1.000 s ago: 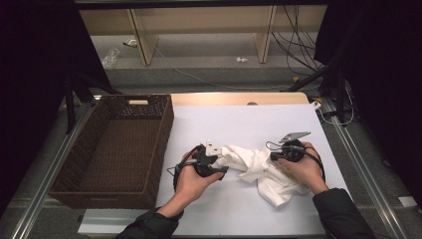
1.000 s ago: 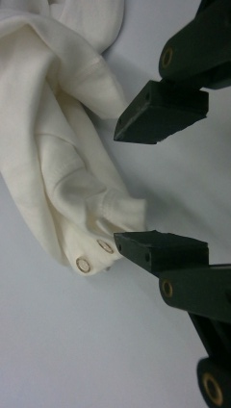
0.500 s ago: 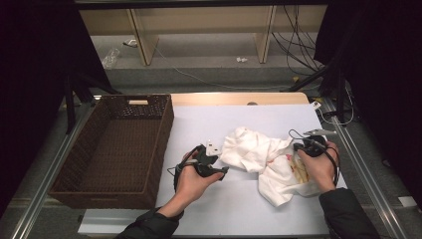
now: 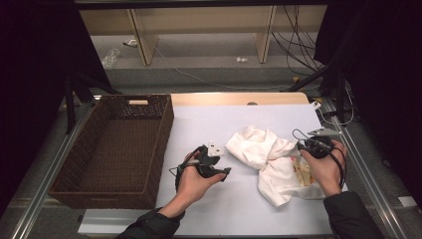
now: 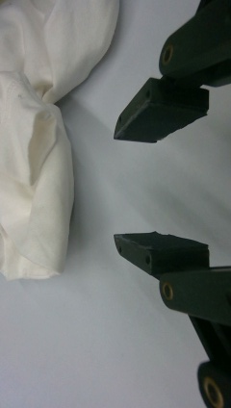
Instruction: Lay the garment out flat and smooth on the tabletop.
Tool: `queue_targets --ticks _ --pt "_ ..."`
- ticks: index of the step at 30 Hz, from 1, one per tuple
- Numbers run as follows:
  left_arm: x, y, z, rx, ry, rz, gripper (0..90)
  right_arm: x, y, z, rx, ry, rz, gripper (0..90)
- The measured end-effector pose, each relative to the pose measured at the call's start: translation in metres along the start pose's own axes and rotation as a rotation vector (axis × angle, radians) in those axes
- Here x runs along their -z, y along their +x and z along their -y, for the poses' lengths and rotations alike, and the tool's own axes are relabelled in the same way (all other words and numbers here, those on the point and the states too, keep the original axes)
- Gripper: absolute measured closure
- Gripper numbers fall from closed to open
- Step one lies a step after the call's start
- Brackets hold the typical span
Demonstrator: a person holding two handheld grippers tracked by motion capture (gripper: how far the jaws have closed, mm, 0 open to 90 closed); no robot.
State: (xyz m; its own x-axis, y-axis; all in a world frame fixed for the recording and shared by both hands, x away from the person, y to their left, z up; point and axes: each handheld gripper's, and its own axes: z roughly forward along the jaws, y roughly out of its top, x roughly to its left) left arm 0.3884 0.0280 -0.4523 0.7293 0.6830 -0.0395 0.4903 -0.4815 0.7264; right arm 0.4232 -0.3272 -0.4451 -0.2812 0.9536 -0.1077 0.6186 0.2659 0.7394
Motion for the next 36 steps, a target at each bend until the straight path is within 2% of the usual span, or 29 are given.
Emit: queue_targets --ticks 5,7,11,15,16,17,19,21,23,26,30,32,33,34,35,36 --pt "0.001 0.0 0.0 0.0 -0.005 -0.002 44.2 0.015 0.011 -0.007 0.046 -0.056 -0.028 63.8" --pt "0.001 -0.001 0.0 0.003 -0.008 0.0 44.2 0.021 0.015 -0.009 0.059 -0.082 -0.054 63.9" --pt "0.001 -0.001 0.0 -0.001 -0.008 0.002 44.2 0.031 0.021 -0.014 0.089 -0.098 -0.193 65.4" --pt "0.001 -0.002 0.0 -0.003 -0.007 0.004 44.2 0.039 0.032 -0.014 0.134 -0.095 -0.25 65.6" --pt "0.001 -0.002 0.0 -0.002 -0.008 0.003 44.2 0.041 0.035 -0.014 0.146 -0.085 -0.273 65.6" --pt "0.001 -0.002 0.0 -0.002 -0.011 0.003 44.2 0.042 0.039 -0.013 0.162 -0.047 -0.318 64.9" --pt "0.002 -0.002 -0.001 -0.001 -0.012 0.003 44.2 0.042 0.047 -0.01 0.182 -0.004 -0.38 64.7" --pt "0.002 -0.001 -0.001 0.0 -0.013 0.002 44.2 0.04 0.06 -0.002 0.186 0.054 -0.435 62.9" --pt "0.003 -0.001 -0.001 0.0 -0.013 0.001 44.2 0.034 0.075 0.006 0.213 0.094 -0.476 60.4" --pt "0.003 -0.002 -0.001 -0.001 -0.011 0.003 44.2 0.023 0.092 0.013 0.244 0.141 -0.484 55.3" --pt "0.003 -0.003 0.0 -0.004 -0.011 0.006 44.2 0.015 0.108 0.021 0.251 0.241 -0.443 56.2" --pt "0.003 -0.002 0.0 -0.009 -0.006 0.005 44.2 0.009 0.114 0.027 0.278 0.261 -0.405 63.9" --pt "0.003 -0.003 0.0 -0.01 -0.006 0.005 44.1 0.01 0.114 0.026 0.274 0.263 -0.391 69.5" --pt "0.003 -0.003 0.0 -0.009 -0.007 0.005 44.2 0.01 0.113 0.025 0.279 0.263 -0.388 78.9" --pt "0.003 -0.003 0.0 -0.01 -0.007 0.005 44.1 0.01 0.111 0.024 0.268 0.278 -0.401 83.8" --pt "0.003 -0.003 0.0 -0.009 -0.007 0.006 44.2 0.009 0.11 0.024 0.247 0.275 -0.407 85.0"
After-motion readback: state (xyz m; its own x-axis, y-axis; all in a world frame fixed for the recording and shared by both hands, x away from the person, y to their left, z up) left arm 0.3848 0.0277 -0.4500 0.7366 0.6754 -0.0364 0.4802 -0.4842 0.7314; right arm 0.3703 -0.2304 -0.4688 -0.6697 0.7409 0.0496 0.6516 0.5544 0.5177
